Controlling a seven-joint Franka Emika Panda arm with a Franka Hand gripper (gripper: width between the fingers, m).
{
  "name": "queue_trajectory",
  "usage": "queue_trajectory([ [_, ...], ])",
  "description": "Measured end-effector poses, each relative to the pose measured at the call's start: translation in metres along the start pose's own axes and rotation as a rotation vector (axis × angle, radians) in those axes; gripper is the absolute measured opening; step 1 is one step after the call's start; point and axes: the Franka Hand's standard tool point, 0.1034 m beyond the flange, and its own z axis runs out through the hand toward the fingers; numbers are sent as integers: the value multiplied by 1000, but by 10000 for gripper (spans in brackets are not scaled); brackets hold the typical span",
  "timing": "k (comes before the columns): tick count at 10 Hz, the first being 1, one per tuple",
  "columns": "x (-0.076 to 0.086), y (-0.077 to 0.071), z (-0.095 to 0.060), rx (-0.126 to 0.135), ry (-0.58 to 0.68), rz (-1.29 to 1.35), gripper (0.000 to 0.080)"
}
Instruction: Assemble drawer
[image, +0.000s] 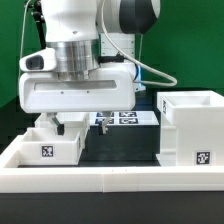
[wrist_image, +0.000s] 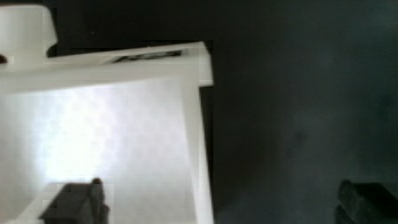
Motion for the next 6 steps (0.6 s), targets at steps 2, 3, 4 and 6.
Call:
queue_trajectory([
  [2, -3, 1, 14, -10, -1, -36, 649],
  [3, -5, 3, 18, -12, -5, -38, 649],
  [4, -7, 3, 21, -14, -10, -42, 649],
  [6, -9, -3, 26, -14, -18, -54, 649],
])
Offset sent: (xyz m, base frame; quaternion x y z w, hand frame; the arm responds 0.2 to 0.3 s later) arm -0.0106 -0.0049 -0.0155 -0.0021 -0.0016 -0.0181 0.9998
